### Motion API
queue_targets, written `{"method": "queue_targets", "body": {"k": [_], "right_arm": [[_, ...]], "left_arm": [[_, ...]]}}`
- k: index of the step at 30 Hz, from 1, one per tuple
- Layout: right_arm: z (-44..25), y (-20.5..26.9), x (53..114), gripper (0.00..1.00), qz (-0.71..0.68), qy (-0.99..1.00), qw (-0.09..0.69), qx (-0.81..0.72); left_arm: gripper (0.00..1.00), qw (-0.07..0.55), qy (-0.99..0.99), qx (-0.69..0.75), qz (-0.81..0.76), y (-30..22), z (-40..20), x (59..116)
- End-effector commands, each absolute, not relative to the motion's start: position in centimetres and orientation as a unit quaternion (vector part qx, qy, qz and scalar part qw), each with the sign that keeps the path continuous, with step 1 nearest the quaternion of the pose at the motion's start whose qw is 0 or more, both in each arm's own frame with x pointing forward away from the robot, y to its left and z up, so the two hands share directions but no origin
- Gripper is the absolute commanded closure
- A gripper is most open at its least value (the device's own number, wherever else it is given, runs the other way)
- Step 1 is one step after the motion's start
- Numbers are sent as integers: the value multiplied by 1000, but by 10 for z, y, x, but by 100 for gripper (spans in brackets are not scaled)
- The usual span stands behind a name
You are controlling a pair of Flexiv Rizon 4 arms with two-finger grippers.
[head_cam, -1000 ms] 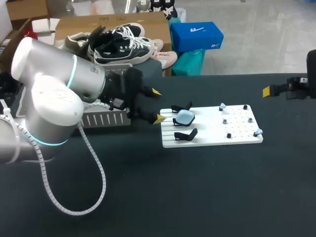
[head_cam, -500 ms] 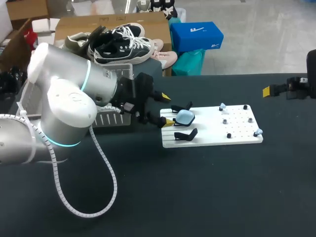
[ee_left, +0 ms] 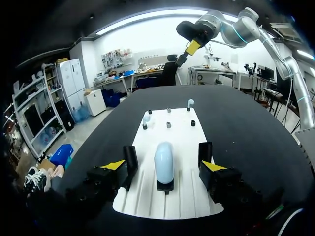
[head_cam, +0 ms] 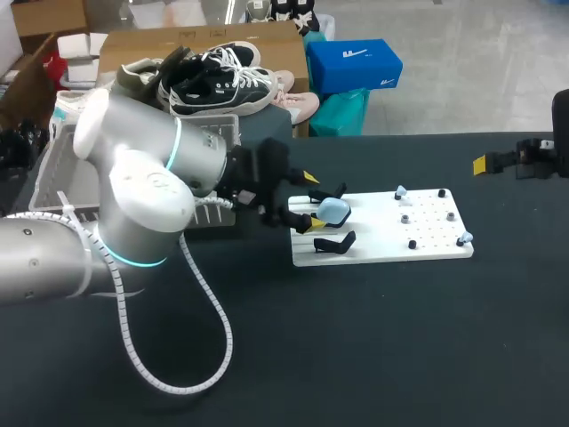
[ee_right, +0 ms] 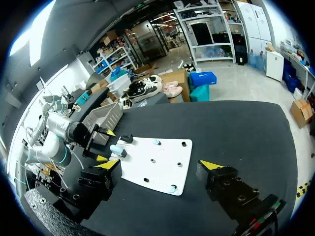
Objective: Pick up each earbud case from the left stands, insert the matching earbuds, close the lid, and place the case in the box.
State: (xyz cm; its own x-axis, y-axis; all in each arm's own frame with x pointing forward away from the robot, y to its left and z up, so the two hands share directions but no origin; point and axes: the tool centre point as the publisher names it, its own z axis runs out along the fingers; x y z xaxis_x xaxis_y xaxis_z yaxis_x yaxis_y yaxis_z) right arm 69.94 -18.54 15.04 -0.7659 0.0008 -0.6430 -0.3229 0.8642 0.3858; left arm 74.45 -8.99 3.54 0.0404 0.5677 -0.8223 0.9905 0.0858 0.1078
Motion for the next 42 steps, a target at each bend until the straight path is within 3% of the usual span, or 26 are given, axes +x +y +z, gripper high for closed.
{"method": "queue_targets", "body": {"k": [1, 24, 27, 36, 37, 42], "right_arm": [[150, -186, 700, 0, 246, 907, 330, -90], [150, -186, 700, 0, 246, 907, 330, -90], [150, -186, 700, 0, 246, 907, 330, -90], [150, -186, 700, 0, 246, 907, 330, -90], [150, -186, 700, 0, 246, 907, 330, -90], [150, -186, 700, 0, 246, 907, 330, -90]], "left_arm": [[0, 374, 630, 615, -289, -95, 31, 750], [0, 360, 635, 610, -308, -106, 18, 756], [10, 358, 635, 610, -309, -106, 17, 756], [25, 354, 637, 609, -312, -106, 15, 757], [32, 354, 637, 609, -312, -106, 15, 757], [47, 352, 638, 609, -315, -107, 14, 757]]}}
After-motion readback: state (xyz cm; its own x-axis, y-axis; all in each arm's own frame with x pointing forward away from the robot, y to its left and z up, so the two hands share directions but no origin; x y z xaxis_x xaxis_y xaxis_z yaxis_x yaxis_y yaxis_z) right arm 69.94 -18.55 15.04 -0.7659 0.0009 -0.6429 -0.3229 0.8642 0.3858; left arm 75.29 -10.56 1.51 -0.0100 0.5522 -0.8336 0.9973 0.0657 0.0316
